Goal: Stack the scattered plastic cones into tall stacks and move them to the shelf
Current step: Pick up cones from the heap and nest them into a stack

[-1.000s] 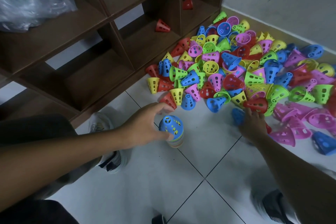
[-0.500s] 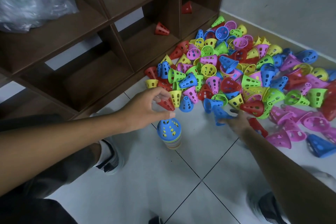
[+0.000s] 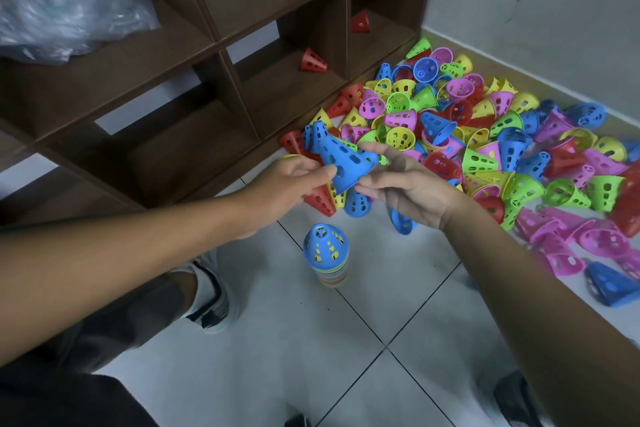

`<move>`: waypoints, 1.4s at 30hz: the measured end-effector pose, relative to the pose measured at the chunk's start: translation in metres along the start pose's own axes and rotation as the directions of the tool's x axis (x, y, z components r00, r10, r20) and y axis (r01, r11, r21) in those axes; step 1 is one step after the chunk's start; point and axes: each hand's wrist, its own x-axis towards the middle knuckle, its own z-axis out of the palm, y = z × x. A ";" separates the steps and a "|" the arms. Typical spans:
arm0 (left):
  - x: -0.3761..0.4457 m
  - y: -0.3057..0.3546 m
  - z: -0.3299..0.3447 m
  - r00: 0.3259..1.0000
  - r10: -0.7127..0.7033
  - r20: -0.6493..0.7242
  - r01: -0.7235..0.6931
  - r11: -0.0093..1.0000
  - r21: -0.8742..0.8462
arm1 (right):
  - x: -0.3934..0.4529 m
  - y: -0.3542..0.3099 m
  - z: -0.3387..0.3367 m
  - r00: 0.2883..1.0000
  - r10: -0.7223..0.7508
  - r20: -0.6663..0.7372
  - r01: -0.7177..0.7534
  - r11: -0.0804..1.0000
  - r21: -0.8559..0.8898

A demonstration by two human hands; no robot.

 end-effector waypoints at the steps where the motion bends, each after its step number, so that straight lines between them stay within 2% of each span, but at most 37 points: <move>1: -0.001 0.001 0.000 1.000 0.002 -0.018 -0.003 0.999 -0.046 | 0.001 -0.003 0.007 1.000 -0.006 0.027 0.007 1.000 -0.017; 6: -0.007 0.008 -0.006 0.996 0.006 -0.093 -0.025 0.977 -0.210 | 0.001 -0.013 0.035 0.990 -0.026 0.140 0.035 0.998 -0.059; 13: -0.012 0.008 -0.012 0.984 0.015 -0.180 -0.058 0.971 -0.233 | 0.003 -0.022 0.036 0.966 0.069 0.249 -0.016 0.978 -0.210; 15: -0.014 0.007 -0.013 0.981 0.032 -0.190 -0.073 0.974 -0.213 | 0.004 -0.026 0.024 0.988 0.082 0.132 -0.043 0.961 -0.274; 18: -0.018 -0.001 -0.015 0.985 0.088 -0.147 -0.113 0.977 -0.178 | 0.010 -0.021 -0.007 0.979 0.067 -0.193 -0.152 0.873 -0.463; 21: -0.021 -0.011 -0.016 0.980 0.165 -0.113 -0.178 0.977 -0.116 | 0.016 -0.002 -0.050 0.896 0.006 -0.443 -0.311 0.720 -0.620; 26: -0.029 -0.027 -0.012 0.969 0.240 -0.058 -0.232 0.966 0.110 | 0.016 0.046 -0.113 0.758 -0.017 -0.652 -0.568 0.475 -0.672; 27: -0.031 -0.029 -0.010 0.970 0.243 -0.032 -0.237 0.963 0.125 | 0.017 0.058 -0.124 0.739 -0.016 -0.674 -0.605 0.426 -0.673; 30: -0.038 -0.033 -0.004 0.965 0.258 0.043 -0.262 0.948 0.183 | 0.013 0.085 -0.134 0.765 0.023 -0.644 -0.612 0.338 -0.715; 33: -0.042 -0.037 0.001 0.960 0.266 0.084 -0.279 0.928 0.247 | 0.009 0.102 -0.135 0.754 0.013 -0.656 -0.612 0.375 -0.696; 36: -0.041 -0.045 0.005 0.955 0.278 0.099 -0.295 0.901 0.317 | 0.008 0.116 -0.140 0.782 -0.017 -0.623 -0.562 0.412 -0.717; 42: -0.033 -0.065 0.009 0.950 0.292 0.109 -0.312 0.872 0.379 | 0.004 0.133 -0.136 0.764 -0.032 -0.645 -0.560 0.464 -0.686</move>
